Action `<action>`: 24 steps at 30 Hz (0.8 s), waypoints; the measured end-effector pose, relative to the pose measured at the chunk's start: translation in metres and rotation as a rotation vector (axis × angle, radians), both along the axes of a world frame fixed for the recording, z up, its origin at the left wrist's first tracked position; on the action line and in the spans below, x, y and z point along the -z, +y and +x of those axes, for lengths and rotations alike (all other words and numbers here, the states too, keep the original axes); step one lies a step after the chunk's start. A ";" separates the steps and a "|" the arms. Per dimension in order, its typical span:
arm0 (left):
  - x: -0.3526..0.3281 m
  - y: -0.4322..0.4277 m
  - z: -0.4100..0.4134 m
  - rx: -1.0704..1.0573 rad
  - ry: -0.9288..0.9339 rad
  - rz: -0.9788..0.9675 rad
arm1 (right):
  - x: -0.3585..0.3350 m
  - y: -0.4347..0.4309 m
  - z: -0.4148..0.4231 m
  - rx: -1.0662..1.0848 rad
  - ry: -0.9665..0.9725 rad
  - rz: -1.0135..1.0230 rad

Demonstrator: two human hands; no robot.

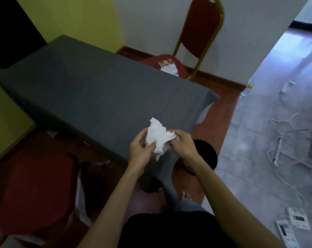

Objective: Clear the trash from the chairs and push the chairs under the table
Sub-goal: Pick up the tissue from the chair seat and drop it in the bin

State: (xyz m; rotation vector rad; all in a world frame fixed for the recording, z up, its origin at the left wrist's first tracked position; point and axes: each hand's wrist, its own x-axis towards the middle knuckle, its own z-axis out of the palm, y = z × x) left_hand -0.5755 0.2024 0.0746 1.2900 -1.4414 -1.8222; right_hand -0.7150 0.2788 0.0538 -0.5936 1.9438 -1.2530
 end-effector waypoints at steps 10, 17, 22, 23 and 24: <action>0.066 0.048 -0.152 0.180 -0.223 0.149 | 0.069 0.070 -0.129 0.190 -0.063 0.247; 0.158 0.057 -0.209 0.291 -0.429 0.223 | 0.173 0.094 -0.170 0.260 -0.185 0.428; 0.277 0.070 -0.240 0.347 -0.579 0.295 | 0.282 0.103 -0.186 0.305 -0.255 0.520; 0.302 0.073 -0.244 0.331 -0.602 0.331 | 0.307 0.105 -0.187 0.321 -0.282 0.542; 0.325 0.076 -0.248 0.316 -0.620 0.358 | 0.331 0.107 -0.187 0.343 -0.309 0.556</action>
